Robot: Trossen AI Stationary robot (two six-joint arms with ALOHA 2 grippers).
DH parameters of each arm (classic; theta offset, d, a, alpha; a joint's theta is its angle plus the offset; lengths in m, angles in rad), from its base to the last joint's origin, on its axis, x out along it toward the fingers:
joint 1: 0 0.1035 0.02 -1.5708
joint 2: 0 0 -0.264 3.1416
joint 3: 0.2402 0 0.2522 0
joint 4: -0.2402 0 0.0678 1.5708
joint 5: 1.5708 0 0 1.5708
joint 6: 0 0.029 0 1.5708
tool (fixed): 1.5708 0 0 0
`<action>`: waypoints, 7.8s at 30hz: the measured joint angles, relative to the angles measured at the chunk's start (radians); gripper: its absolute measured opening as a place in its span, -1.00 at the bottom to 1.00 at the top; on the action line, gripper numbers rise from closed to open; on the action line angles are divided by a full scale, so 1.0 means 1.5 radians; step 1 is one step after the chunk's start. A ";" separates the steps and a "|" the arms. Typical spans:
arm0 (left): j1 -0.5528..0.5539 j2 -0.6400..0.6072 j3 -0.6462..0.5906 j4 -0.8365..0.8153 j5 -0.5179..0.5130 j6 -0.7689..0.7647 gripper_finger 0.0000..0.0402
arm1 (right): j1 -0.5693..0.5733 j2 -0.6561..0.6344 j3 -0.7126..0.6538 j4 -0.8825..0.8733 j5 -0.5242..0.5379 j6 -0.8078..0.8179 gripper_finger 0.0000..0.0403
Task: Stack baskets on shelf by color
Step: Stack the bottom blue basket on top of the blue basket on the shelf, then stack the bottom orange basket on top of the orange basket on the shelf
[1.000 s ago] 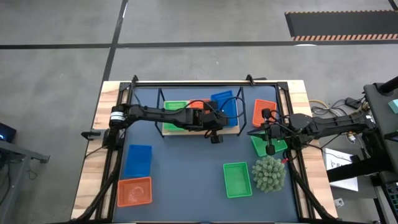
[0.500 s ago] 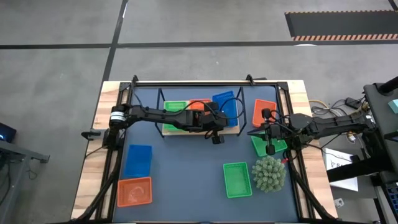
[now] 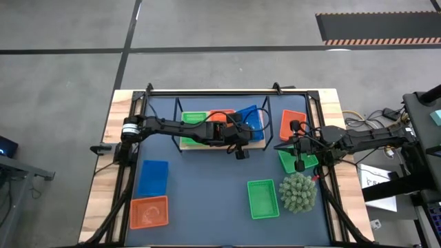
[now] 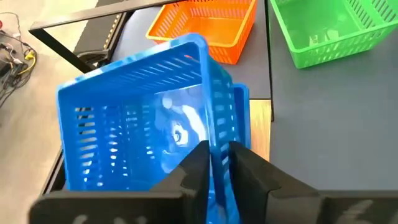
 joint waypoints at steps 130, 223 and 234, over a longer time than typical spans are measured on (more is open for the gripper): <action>-0.537 -0.201 -0.301 -0.431 0.234 -1.424 -0.98 | 0.000 0.002 0.035 -0.019 -0.005 -0.049 -0.96; 0.035 -0.123 -0.024 -0.377 0.049 -0.100 -0.99 | 0.000 0.002 0.035 -0.027 0.002 -0.071 -0.96; 0.036 -0.112 -0.024 -0.372 0.054 -0.087 -0.63 | 0.000 0.001 0.035 -0.028 0.001 -0.071 -0.96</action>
